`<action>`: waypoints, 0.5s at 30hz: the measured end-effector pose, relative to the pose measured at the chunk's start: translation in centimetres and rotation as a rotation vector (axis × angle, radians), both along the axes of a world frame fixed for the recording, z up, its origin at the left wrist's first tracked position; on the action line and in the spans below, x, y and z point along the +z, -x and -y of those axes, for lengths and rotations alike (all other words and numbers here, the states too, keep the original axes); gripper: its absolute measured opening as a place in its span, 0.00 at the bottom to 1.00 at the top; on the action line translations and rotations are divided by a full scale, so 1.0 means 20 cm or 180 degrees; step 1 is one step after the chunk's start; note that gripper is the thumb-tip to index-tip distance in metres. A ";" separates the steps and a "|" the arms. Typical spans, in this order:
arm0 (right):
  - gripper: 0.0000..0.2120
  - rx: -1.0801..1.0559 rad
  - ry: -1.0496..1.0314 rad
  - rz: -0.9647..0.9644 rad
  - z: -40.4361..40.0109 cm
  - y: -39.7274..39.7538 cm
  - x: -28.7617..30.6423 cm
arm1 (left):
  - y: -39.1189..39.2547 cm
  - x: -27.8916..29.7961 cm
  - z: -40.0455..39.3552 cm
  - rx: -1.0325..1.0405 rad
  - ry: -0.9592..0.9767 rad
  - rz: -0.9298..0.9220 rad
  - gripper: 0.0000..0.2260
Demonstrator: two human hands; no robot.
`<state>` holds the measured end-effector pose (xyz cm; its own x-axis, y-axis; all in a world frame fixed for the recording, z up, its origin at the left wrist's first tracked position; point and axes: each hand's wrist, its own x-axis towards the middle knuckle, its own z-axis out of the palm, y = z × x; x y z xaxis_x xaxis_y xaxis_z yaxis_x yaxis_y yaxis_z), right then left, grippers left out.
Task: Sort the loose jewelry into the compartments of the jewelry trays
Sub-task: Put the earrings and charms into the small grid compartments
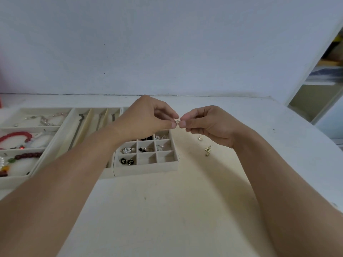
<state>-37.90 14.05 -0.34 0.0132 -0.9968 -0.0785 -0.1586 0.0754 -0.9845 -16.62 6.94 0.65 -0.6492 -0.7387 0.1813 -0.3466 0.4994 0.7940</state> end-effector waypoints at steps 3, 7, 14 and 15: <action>0.09 -0.0179 0.0239 -0.0079 0.00 -0.01 0.00 | 0.00 -0.01 0.01 0.0026 -0.0310 0.0022 0.03; 0.10 -0.0318 0.0487 -0.0329 -0.01 -0.03 0.00 | 0.00 -0.01 0.01 -0.0049 -0.0435 -0.0125 0.03; 0.12 -0.0272 0.0568 -0.0507 -0.02 -0.04 0.01 | 0.00 -0.01 0.02 0.0038 -0.0252 -0.0077 0.03; 0.12 -0.0306 0.0567 -0.0532 -0.02 -0.04 0.01 | 0.00 -0.01 0.02 0.0073 -0.0224 -0.0063 0.04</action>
